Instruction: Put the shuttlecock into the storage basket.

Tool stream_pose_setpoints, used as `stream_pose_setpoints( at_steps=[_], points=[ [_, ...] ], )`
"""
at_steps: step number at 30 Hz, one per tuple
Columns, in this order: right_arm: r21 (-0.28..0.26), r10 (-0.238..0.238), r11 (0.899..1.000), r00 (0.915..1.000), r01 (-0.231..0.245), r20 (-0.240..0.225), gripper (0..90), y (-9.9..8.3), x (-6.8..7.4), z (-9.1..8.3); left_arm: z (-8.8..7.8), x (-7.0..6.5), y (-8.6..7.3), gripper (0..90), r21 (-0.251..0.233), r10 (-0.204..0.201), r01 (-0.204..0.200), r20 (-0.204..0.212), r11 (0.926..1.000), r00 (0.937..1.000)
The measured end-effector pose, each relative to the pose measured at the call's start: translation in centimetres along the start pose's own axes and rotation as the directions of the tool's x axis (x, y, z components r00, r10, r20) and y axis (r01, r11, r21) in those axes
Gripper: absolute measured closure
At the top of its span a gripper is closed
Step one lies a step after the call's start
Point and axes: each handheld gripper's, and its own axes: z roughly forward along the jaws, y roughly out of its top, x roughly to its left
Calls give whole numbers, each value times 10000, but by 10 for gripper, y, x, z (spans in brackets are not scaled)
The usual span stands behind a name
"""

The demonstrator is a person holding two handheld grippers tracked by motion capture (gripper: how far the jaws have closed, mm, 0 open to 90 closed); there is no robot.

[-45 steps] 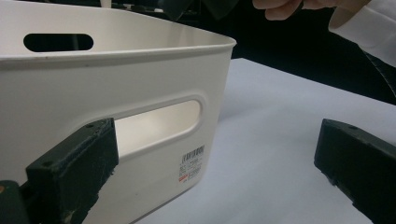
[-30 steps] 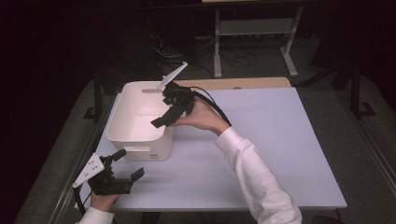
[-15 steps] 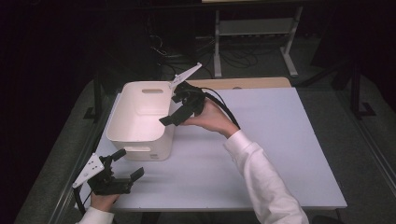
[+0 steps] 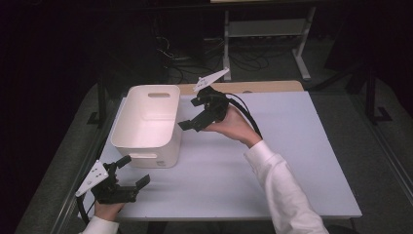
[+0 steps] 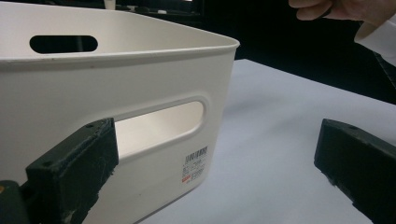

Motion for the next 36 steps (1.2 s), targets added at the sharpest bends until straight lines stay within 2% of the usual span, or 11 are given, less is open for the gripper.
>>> stream_pose_setpoints(
  at_steps=[2, 3, 11, 17, 21, 36],
  points=[
    [-2, -7, 10000, 10000, 7, 49, 0, -4, 0, -4, 1, -2, 0, 0, -125, -192, 192, 23, 9997, 9998],
    [-73, -6, 10000, 10000, 7, 23, 0, -7, -1, -5, 0, -1, 0, 0, -20, -33, 33, 24, 10000, 10000],
    [-444, 588, 9973, 9983, -585, 46, 0, -24, -6, -18, 0, 0, 0, 0, -18, -49, 49, 14, 10000, 10000],
    [-598, 547, 9967, 9985, -541, 83, 0, -35, -5, -27, 0, -1, 0, 0, 82, -75, 75, -71, 9999, 9999],
    [-761, 461, 9961, 9988, -447, 167, 0, -44, -4, -34, 1, -1, 0, 0, -33, -129, 129, -50, 9999, 9999],
    [-1266, 683, 9900, 9966, -620, 458, 0, -74, -6, -58, 1, -1, 0, 0, 69, -130, 131, -113, 9999, 9999]
  ],
)
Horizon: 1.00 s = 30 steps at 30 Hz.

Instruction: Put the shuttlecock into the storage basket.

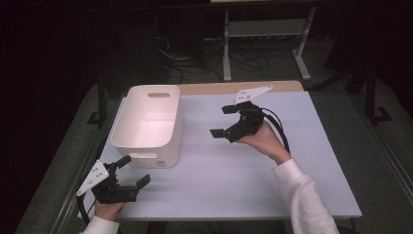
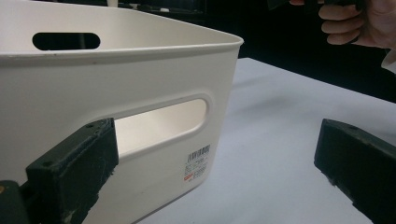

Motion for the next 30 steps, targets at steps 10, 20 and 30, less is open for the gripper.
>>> stream_pose_setpoints(
  at_steps=[10, 20, 30],
  points=[
    [-317, 115, 9994, 9993, -104, 343, 0, -19, -2, -13, 0, 0, 0, 0, 26, 41, -41, 4, 10000, 10000],
    [-723, 165, 9973, 9982, -124, 570, 0, -36, -4, -26, -1, 1, 0, 0, 85, 208, -208, -18, 9997, 9998],
    [-1116, 247, 9936, 9962, -153, 836, 0, -51, -4, -41, 0, 0, 0, 0, 40, 25, -25, -28, 10000, 10000]
  ],
)
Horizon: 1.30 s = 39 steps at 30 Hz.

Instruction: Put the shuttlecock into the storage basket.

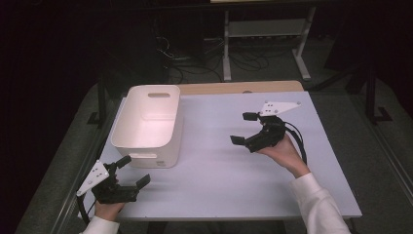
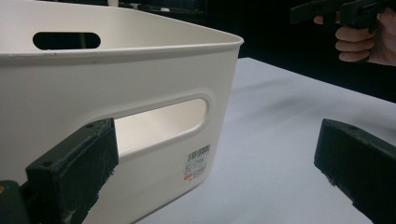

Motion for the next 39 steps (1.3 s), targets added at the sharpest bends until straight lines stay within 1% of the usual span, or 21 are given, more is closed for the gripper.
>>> stream_pose_setpoints(
  at_steps=[9, 10, 14, 16, 20, 23, 25, 26, 28, 29, 30, 31, 34, 35, 37, 39],
  points=[
    [11, 153, 9999, 9997, -154, 189, 0, -14, -3, -10, 0, 0, 0, 0, 17, 12, -12, 0, 10000, 10000],
    [-36, 108, 9999, 9997, -108, 217, 0, -16, -3, -12, 0, 0, 0, 0, 3, 10, -10, -1, 10000, 10000],
    [-189, 181, 9997, 9994, -175, 305, 0, -22, -4, -18, 0, 0, 0, 0, 16, 9, -9, 7, 10000, 10000],
    [-243, 309, 9993, 9989, -301, 365, 0, -26, -5, -22, 0, 0, 0, 0, 20, 20, -20, 4, 10000, 10000],
    [-346, 417, 9986, 9980, -401, 469, 0, -33, -6, -28, 0, 0, 0, 0, 30, 18, -18, -1, 10000, 10000],
    [-411, 415, 9984, 9974, -391, 590, 0, -39, -6, -33, 0, 0, 0, 0, 21, 14, -14, 8, 10000, 10000],
    [-445, 446, 9981, 9967, -416, 685, 0, -42, -7, -37, 0, 0, 0, 0, 21, 16, -16, -6, 10000, 10000],
    [-446, 474, 9980, 9964, -443, 708, 0, -44, -7, -39, 0, 1, 0, 0, 116, 104, -104, -18, 9999, 9999],
    [-471, 497, 9978, 9959, -462, 761, 0, -46, -7, -42, 0, 1, 0, 0, 121, 110, -110, -37, 9999, 9999],
    [-513, 485, 9977, 9953, -443, 834, 0, -48, -7, -45, 0, 1, 0, 0, 64, 41, -41, -43, 10000, 10000],
    [-567, 559, 9971, 9947, -511, 867, 0, -50, -7, -48, 0, 1, 0, 0, 51, 38, -38, -49, 10000, 10000],
    [-649, 522, 9968, 9945, -463, 911, 0, -51, -8, -50, 0, 1, 0, 0, 59, 39, -39, -49, 10000, 10000],
    [-671, 616, 9962, 9927, -548, 1034, 0, -55, -8, -56, 0, 1, 0, 0, 131, 110, -109, -48, 9999, 9999],
    [-749, 590, 9959, 9927, -513, 1053, 0, -56, -9, -57, 0, 1, 0, 0, 124, 113, -112, -48, 9999, 9999],
    [-729, 692, 9955, 9909, -611, 1153, 0, -59, -10, -61, 0, 1, 0, 0, 104, 109, -108, -44, 9999, 9999],
    [-740, 699, 9954, 9903, -612, 1203, 0, -62, -10, -63, 0, 1, 0, 0, 61, 82, -82, -49, 9999, 10000]
  ],
)
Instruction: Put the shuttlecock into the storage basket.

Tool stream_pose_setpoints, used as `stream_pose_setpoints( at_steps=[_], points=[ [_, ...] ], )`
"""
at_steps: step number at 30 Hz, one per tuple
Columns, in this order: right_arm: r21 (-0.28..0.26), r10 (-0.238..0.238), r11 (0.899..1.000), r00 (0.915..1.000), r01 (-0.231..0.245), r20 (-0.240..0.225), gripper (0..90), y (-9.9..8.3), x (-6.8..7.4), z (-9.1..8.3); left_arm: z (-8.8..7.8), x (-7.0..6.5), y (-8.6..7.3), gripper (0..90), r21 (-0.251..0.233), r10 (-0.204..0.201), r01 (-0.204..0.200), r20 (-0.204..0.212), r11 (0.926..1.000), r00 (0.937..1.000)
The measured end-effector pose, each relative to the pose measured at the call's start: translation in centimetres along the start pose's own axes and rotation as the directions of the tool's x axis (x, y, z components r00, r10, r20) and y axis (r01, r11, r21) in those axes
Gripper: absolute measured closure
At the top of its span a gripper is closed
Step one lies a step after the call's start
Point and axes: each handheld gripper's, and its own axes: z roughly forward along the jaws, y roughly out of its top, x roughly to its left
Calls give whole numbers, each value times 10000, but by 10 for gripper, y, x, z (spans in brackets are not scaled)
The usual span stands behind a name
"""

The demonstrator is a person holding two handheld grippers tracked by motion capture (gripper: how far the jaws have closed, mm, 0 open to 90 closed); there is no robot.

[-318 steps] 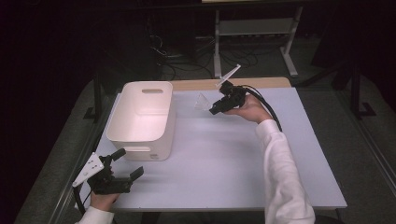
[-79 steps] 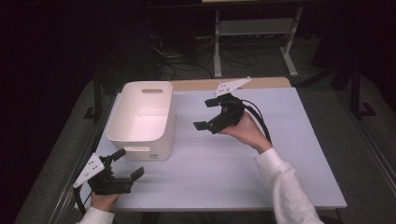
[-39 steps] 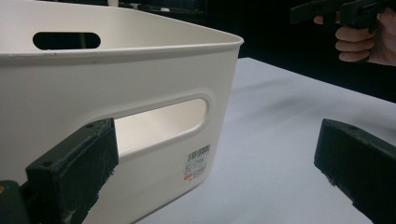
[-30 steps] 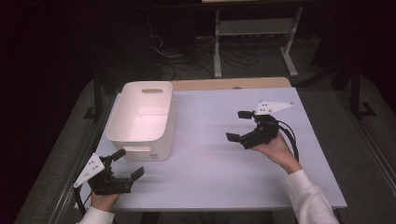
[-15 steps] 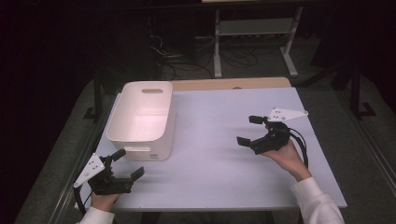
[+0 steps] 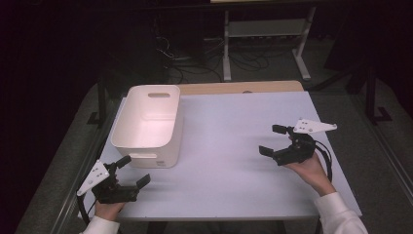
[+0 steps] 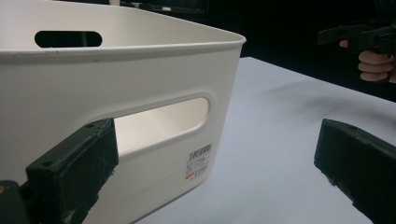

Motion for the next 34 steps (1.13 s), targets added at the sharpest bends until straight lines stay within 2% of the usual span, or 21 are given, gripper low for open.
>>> stream_pose_setpoints(
  at_steps=[19, 29, 34],
  points=[
    [-39, 281, 9996, 9978, -279, 602, 0, -26, -5, -18, 0, -1, 0, 0, -130, -85, 85, 11, 9999, 10000],
    [36, 239, 9997, 9957, -243, 890, 0, -39, -5, -29, 0, -1, 0, 0, -109, -81, 81, 25, 9999, 10000],
    [1, 239, 9997, 9954, -240, 924, 0, -40, -5, -29, 1, -1, 0, 0, -111, -76, 76, 54, 9999, 10000]
  ],
)
